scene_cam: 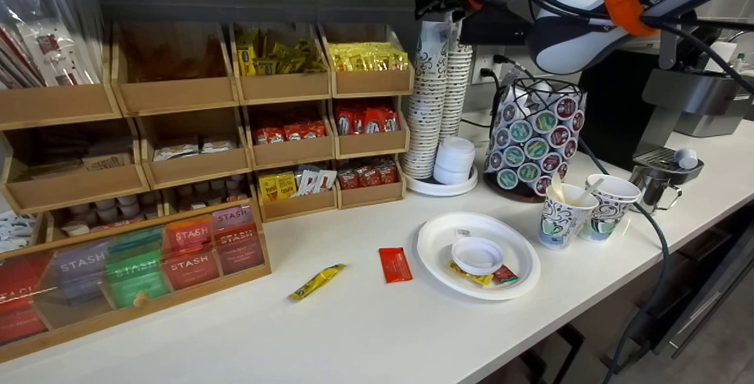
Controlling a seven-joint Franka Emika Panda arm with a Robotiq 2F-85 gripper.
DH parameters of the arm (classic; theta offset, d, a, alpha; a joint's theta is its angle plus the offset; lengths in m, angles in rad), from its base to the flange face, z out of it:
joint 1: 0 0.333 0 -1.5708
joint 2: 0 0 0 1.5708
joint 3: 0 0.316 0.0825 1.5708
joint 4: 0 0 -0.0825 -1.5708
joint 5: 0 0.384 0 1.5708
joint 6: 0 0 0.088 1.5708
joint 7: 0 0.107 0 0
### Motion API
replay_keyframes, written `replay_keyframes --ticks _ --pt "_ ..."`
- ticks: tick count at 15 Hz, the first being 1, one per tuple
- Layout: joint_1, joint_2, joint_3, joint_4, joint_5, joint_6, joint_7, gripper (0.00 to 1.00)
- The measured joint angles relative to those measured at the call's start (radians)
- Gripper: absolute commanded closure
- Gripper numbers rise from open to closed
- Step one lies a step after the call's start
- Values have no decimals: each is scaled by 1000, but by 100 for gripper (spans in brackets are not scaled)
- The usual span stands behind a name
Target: Remove two papers cups from the pile on the left and put them on the white plate
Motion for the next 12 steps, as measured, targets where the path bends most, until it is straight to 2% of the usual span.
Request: replay_keyframes --ticks 8,10,12 --pt "-10 3 3 -7 0 -15 0 1" --pt "-17 5 16 -7 3 -15 0 26" --pt "-19 10 15 -4 8 -15 4 39"
